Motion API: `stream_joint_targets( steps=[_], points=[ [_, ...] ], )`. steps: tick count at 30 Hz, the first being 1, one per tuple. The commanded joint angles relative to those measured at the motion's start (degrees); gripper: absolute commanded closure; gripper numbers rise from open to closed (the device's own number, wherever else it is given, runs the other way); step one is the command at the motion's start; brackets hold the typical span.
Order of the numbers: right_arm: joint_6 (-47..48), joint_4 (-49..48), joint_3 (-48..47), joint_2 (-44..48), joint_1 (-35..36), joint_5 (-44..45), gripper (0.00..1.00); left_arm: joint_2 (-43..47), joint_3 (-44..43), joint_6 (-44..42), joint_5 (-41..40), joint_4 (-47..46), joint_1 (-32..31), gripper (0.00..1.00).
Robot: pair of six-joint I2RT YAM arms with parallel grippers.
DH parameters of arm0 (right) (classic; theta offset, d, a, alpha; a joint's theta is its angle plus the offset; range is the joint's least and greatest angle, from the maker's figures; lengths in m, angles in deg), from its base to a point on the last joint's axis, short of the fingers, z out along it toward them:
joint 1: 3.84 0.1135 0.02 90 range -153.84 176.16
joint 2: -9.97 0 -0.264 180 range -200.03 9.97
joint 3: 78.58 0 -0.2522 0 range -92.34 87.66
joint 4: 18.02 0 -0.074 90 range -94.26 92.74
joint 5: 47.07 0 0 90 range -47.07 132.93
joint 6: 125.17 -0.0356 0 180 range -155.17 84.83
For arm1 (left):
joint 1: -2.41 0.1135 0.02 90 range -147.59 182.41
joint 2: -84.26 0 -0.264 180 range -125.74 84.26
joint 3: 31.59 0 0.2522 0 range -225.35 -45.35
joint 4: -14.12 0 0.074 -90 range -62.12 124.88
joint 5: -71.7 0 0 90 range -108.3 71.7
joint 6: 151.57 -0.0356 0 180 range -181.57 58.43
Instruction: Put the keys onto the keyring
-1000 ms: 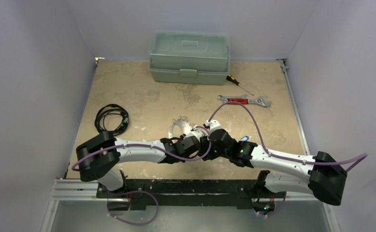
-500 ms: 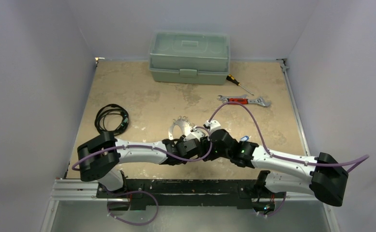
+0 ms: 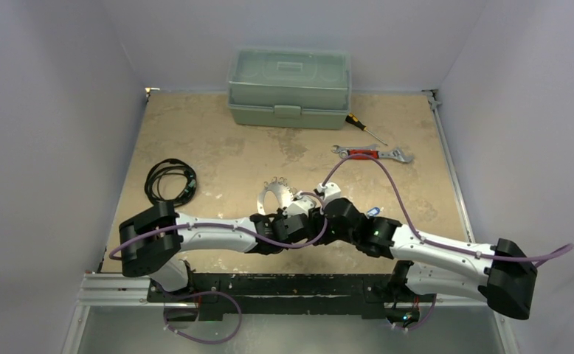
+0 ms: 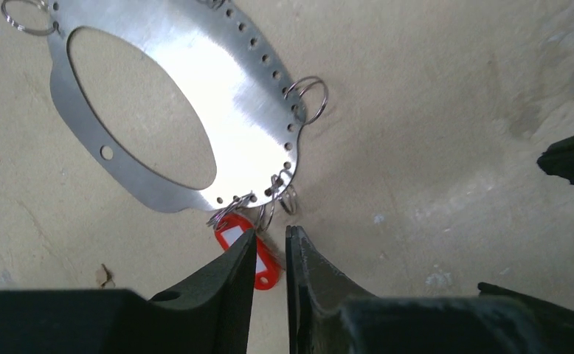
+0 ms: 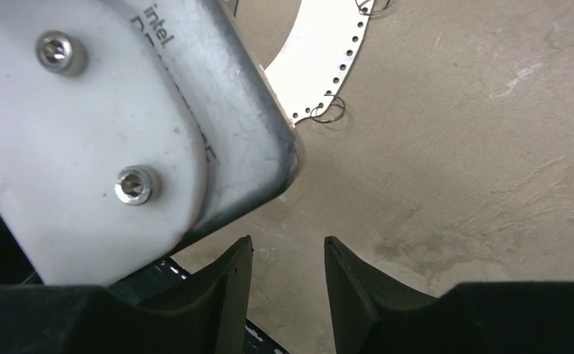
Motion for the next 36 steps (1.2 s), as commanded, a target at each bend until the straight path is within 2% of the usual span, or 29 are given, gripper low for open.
stream_joint_targets(
  steps=[1,2,6,9,13,21,31,36],
  points=[
    [-3.24,5.45,-2.97,3.64,-0.2,10.81,0.55,2.4,-3.07,-6.98,0.92,-16.46,-5.07,0.8],
    [-4.44,6.67,-3.1,5.5,-0.21,12.96,0.53,2.25,-3.03,-7.18,0.73,-16.8,-5.07,0.8],
    [-9.24,12.71,-4.73,11.12,-0.29,22.97,0.34,1.73,-2.5,-7.8,0.82,-18.12,-5.07,0.78],
    [-10.74,14.92,-5.99,12.68,-0.38,26.5,0.25,2.1,-1.51,-8.09,0.92,-19.67,-5.07,0.77],
    [-10.41,15.0,-7.11,11.79,-0.38,26.47,0.23,2.0,-1.94,-8.37,0.1,-18.3,-5.07,0.77],
    [-9.61,14.86,-7.26,9.85,-0.39,24.97,0.21,5.83,-1.55,-7.88,-0.13,-9.48,-4.98,0.75],
    [-8.1,17.58,-11.16,9.85,-1.1,28.09,0.05,7.93,-0.18,-10.36,1.03,-7.1,-4.98,0.74],
    [-7.43,17.04,-11.54,8.39,-2.07,28.24,0.01,11.85,2.15,-9.61,1.43,-9.0,-4.98,0.68]
  ],
)
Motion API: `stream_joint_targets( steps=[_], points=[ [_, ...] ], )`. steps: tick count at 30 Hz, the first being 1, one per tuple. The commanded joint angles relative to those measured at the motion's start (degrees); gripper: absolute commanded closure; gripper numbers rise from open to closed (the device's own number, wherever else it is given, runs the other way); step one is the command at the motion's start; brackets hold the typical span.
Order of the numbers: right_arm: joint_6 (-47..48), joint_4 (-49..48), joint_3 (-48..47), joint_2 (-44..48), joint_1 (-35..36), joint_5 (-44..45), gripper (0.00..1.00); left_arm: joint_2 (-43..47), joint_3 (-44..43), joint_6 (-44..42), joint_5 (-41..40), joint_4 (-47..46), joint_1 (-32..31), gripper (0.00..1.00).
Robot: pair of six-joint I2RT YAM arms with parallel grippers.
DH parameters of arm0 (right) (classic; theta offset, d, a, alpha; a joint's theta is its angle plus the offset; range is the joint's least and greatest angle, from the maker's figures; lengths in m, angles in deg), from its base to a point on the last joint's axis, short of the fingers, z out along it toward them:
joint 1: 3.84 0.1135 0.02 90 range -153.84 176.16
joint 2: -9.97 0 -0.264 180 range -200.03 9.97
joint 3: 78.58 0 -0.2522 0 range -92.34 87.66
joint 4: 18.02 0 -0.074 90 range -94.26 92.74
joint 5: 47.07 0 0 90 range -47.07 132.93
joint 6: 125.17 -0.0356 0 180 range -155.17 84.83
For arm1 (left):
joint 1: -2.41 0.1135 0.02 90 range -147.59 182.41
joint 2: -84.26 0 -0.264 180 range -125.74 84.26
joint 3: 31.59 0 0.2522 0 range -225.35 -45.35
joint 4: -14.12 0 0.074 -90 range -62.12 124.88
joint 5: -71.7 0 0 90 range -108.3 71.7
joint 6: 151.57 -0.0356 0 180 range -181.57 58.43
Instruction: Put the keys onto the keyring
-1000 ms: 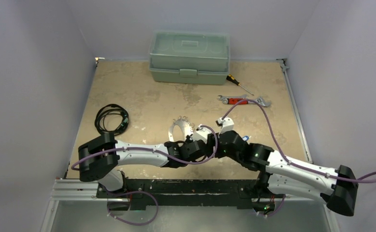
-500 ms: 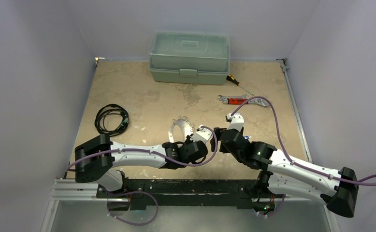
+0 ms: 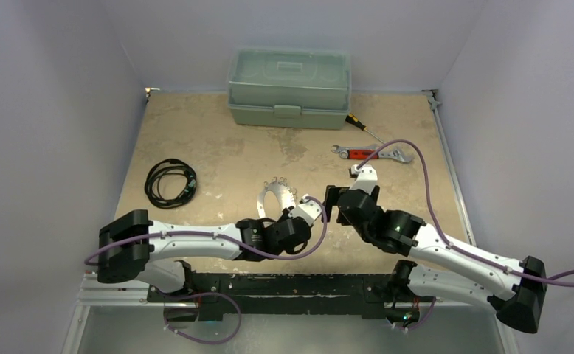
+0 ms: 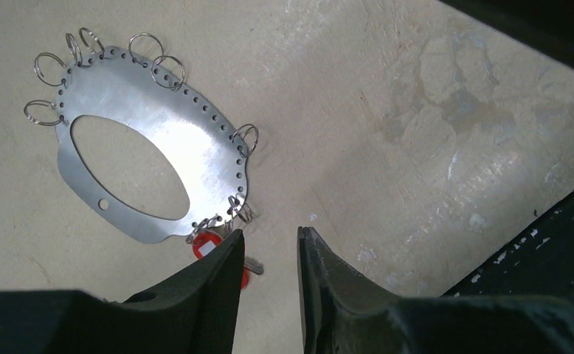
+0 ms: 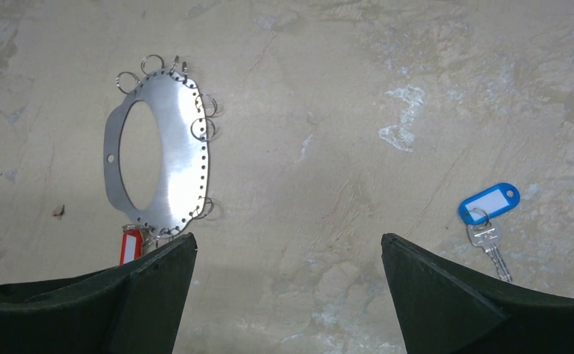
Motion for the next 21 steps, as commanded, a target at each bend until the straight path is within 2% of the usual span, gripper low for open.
stream_joint_targets(
  steps=[1,9,21],
  points=[
    [0.44,-2.5,-2.87,-1.48,-0.53,1.24,0.01,4.98,1.77,-2.09,1.69,-2.23,-1.01,0.67],
    [1.37,-1.42,-3.75,-0.07,-1.59,2.13,0.01,5.09,3.6,-2.57,1.12,-2.15,-0.65,0.69],
    [1.33,0.39,-3.74,2.29,-1.79,0.71,0.01,5.52,7.42,-2.82,6.21,-3.55,6.36,0.72]
  ],
)
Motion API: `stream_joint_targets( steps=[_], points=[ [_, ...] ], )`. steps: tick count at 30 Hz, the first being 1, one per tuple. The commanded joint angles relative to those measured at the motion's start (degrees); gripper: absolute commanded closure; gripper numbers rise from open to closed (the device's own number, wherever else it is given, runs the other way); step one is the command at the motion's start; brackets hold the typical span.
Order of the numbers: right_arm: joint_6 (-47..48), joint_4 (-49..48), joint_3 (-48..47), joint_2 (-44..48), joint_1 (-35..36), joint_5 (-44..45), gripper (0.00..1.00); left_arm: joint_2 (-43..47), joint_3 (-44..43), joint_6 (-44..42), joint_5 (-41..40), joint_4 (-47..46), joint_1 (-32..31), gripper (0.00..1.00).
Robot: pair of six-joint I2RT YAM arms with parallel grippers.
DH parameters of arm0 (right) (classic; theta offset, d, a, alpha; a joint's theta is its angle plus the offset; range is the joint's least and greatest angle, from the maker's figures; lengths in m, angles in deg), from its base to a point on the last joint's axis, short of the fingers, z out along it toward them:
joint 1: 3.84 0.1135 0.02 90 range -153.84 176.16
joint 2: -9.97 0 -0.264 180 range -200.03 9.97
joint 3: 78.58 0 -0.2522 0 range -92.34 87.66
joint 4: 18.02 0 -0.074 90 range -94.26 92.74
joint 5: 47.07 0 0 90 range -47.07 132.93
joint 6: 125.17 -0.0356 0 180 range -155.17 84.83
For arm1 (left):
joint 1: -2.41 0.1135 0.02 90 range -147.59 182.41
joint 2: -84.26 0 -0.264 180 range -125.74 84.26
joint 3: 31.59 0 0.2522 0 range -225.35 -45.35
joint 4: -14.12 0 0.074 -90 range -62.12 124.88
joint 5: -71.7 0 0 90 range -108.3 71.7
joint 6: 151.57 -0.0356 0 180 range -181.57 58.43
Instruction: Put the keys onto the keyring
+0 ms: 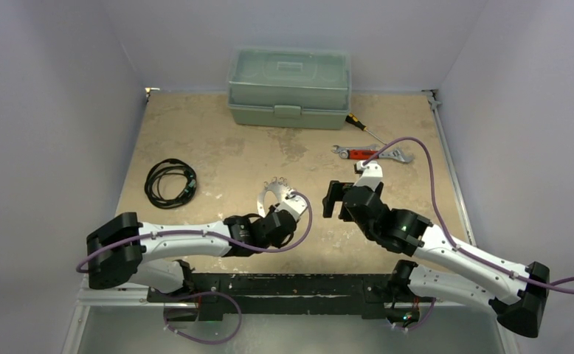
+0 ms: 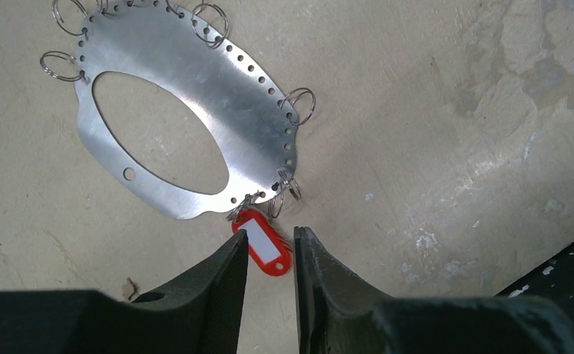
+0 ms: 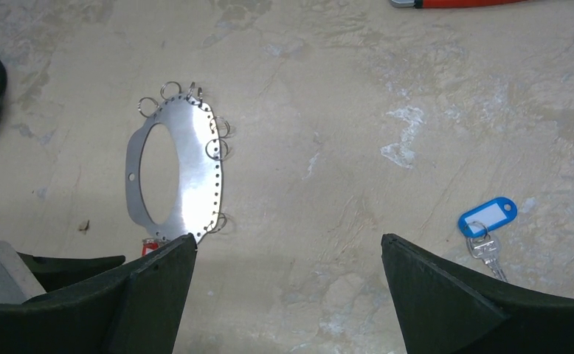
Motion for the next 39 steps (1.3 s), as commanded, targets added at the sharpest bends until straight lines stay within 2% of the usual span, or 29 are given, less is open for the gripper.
stream_joint_targets(
  steps=[1,6,34,39],
  points=[
    [0.3,0.67,-1.82,0.76,-0.19,0.76,0.01,-0.28,0.63,-1.74,3.04,-2.21,1.5,0.73],
    [0.38,0.48,-1.82,0.66,-0.19,0.19,0.01,-2.04,1.11,-2.85,5.65,-4.17,2.8,0.74],
    [2.84,-2.97,-0.7,0.72,-0.2,-3.54,0.02,-9.18,1.04,-5.12,6.11,-6.62,4.21,0.76],
    [3.19,-3.28,-0.67,0.59,-0.22,-3.8,0.02,-9.5,1.0,-5.52,6.19,-7.08,4.3,0.8]
  ],
)
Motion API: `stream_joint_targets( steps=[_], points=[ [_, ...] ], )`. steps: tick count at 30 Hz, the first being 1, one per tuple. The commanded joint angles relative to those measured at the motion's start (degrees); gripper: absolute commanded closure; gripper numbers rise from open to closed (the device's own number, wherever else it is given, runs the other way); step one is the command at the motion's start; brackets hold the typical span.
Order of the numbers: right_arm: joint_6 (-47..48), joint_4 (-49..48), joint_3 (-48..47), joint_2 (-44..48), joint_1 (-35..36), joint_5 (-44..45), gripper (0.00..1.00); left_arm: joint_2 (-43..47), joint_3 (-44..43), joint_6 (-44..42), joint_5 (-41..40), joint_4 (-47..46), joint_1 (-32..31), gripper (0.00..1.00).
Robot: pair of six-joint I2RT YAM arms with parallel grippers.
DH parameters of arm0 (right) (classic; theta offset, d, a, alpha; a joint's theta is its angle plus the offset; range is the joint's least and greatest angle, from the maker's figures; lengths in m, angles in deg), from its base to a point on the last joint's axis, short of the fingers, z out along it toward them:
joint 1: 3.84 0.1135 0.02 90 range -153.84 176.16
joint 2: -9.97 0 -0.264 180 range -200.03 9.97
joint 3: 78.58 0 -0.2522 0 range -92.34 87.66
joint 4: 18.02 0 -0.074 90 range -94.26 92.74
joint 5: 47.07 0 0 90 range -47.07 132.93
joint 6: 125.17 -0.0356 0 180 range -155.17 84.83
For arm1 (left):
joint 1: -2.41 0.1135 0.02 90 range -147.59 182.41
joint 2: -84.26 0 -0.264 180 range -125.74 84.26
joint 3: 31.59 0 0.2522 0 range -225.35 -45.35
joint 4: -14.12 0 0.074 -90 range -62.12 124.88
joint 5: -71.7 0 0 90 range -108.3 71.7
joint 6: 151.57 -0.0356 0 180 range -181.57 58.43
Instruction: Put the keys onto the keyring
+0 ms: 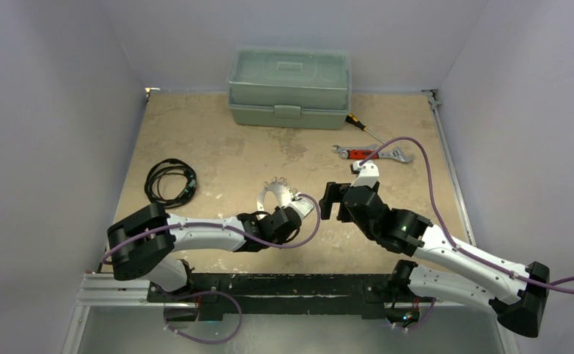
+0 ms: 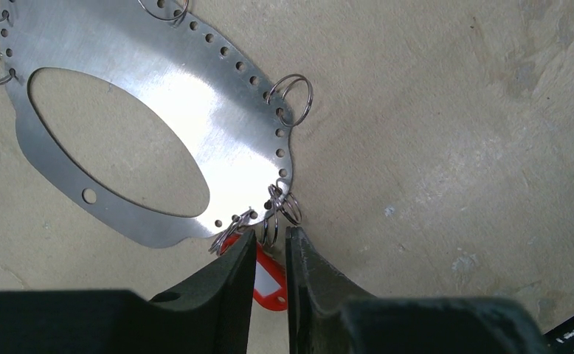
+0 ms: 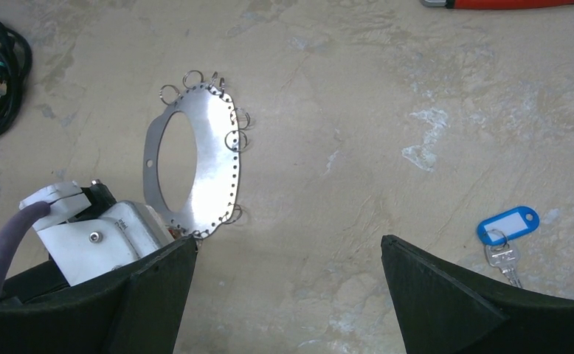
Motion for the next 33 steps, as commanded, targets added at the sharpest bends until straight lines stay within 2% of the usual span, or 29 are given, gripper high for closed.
stream_joint_targets(
  steps=[1,13,16,18,20,33],
  points=[
    [1.01,-1.93,-0.72,0.49,-0.22,-0.48,0.02,-0.58,0.48,-1.05,0.6,-2.53,0.45,0.8],
    [1.54,-3.47,-0.41,-1.0,-0.24,-1.24,0.02,-2.24,0.4,-1.59,-0.24,-4.11,0.54,0.84],
    [1.62,-3.72,-0.32,-1.19,-0.19,-1.38,0.03,-2.25,0.32,-1.79,-0.58,-4.27,0.54,0.89],
    [1.71,-3.76,-0.32,-1.27,-0.25,-1.39,0.03,-2.2,0.25,-1.85,-0.58,-4.2,0.54,0.98],
    [1.71,-3.79,-0.32,-1.21,-0.23,-1.38,0.03,-1.84,0.35,-1.85,-0.59,-3.99,0.54,1.0],
    [4.48,-7.47,-0.75,0.35,-0.18,-5.0,0.06,10.33,-0.08,-2.82,0.8,1.69,0.45,1.0]
  ],
)
